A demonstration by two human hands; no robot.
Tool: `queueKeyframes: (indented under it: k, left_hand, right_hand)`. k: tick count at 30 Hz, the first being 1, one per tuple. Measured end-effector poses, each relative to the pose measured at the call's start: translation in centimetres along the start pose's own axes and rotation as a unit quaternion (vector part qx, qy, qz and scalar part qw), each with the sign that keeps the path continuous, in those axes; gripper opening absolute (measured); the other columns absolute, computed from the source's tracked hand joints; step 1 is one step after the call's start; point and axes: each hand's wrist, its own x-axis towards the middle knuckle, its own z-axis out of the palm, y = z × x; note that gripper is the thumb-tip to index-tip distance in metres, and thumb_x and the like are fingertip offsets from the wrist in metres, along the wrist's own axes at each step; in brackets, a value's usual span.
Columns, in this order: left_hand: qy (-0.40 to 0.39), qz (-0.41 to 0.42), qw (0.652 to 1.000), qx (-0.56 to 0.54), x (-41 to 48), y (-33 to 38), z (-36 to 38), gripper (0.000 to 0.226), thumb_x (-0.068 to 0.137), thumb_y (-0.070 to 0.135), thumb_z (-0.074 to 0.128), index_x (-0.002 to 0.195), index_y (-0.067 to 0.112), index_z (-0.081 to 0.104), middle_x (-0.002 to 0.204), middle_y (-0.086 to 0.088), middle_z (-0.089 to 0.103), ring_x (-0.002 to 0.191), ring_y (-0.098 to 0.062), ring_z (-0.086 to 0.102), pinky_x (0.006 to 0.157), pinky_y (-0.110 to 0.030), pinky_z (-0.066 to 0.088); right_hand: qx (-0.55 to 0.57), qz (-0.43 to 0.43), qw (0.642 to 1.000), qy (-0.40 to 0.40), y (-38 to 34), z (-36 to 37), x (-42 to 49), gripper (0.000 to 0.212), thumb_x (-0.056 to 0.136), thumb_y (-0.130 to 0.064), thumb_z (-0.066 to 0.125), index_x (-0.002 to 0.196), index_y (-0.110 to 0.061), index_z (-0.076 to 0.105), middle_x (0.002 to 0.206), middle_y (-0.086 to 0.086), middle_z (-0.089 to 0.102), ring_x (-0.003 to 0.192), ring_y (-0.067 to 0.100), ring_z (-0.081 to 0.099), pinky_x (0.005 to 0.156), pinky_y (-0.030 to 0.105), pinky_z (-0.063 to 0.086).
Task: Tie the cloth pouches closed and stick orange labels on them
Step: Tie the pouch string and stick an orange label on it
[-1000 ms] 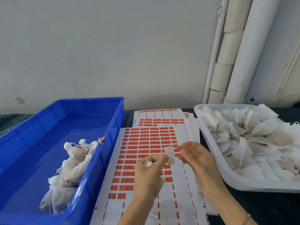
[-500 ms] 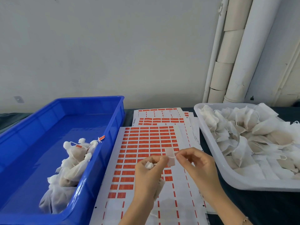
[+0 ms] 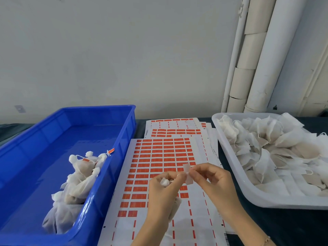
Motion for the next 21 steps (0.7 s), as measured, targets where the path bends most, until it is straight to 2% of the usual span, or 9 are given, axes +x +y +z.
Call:
queueKeyframes:
  k: [5, 9, 12, 16, 19, 21]
  left_hand:
    - [-0.005, -0.013, 1.0, -0.015, 0.0, 0.0, 0.0, 0.006, 0.078, 0.017, 0.076, 0.075, 0.013, 0.074, 0.057, 0.001, 0.062, 0.057, -0.014, 0.05, 0.058, -0.024, 0.044]
    - [-0.002, -0.008, 1.0, -0.022, -0.2, 0.1, 0.0, 0.008, 0.078, 0.017, 0.076, 0.07, 0.017, 0.073, 0.057, 0.0, 0.063, 0.056, -0.014, 0.05, 0.057, -0.023, 0.044]
    - [0.013, -0.003, 1.0, -0.023, -0.1, 0.2, -0.1, 0.015, 0.078, 0.018, 0.076, 0.064, 0.021, 0.072, 0.057, 0.003, 0.064, 0.056, -0.014, 0.052, 0.055, -0.022, 0.045]
    - [0.015, 0.004, 1.0, -0.02, 0.0, 0.5, -0.3, 0.012, 0.077, 0.017, 0.076, 0.066, 0.019, 0.072, 0.061, 0.004, 0.066, 0.059, -0.015, 0.054, 0.056, -0.021, 0.046]
    - [0.011, 0.026, 1.0, 0.008, -0.1, 0.6, -0.4, 0.01, 0.077, 0.018, 0.076, 0.069, 0.019, 0.071, 0.061, 0.009, 0.067, 0.06, -0.013, 0.06, 0.059, -0.017, 0.049]
    - [0.008, 0.046, 0.998, 0.034, -0.3, 0.6, -0.4, 0.009, 0.077, 0.019, 0.076, 0.07, 0.02, 0.071, 0.065, 0.01, 0.069, 0.067, -0.014, 0.064, 0.059, -0.016, 0.05]
  right_hand:
    - [0.083, 0.071, 0.994, -0.008, 0.1, -0.3, 0.2, 0.009, 0.077, -0.018, 0.076, 0.084, -0.021, 0.071, 0.085, -0.008, 0.073, 0.086, 0.008, 0.069, 0.064, 0.01, 0.051]
    - [0.15, 0.126, 0.98, -0.024, 0.1, -0.4, 0.4, 0.012, 0.08, -0.011, 0.072, 0.092, -0.01, 0.068, 0.093, 0.0, 0.074, 0.092, 0.017, 0.069, 0.076, 0.024, 0.054]
    - [0.197, 0.158, 0.967, -0.039, -0.1, -0.4, 0.5, 0.013, 0.083, -0.005, 0.068, 0.096, -0.004, 0.066, 0.099, 0.004, 0.073, 0.095, 0.021, 0.069, 0.079, 0.027, 0.056]
    - [0.08, 0.137, 0.987, -0.001, -0.3, -0.4, 0.6, 0.011, 0.086, -0.007, 0.067, 0.095, -0.013, 0.067, 0.09, -0.002, 0.074, 0.082, 0.017, 0.071, 0.072, 0.022, 0.055]
    - [0.076, 0.116, 0.99, 0.001, -0.7, -0.5, 0.7, 0.015, 0.09, -0.01, 0.063, 0.099, -0.021, 0.067, 0.092, -0.007, 0.074, 0.084, 0.016, 0.071, 0.076, 0.025, 0.056]
    - [0.052, 0.09, 0.994, -0.015, -1.0, -0.5, 0.6, 0.013, 0.084, -0.021, 0.07, 0.096, -0.026, 0.07, 0.092, -0.015, 0.073, 0.085, 0.008, 0.07, 0.071, 0.017, 0.056]
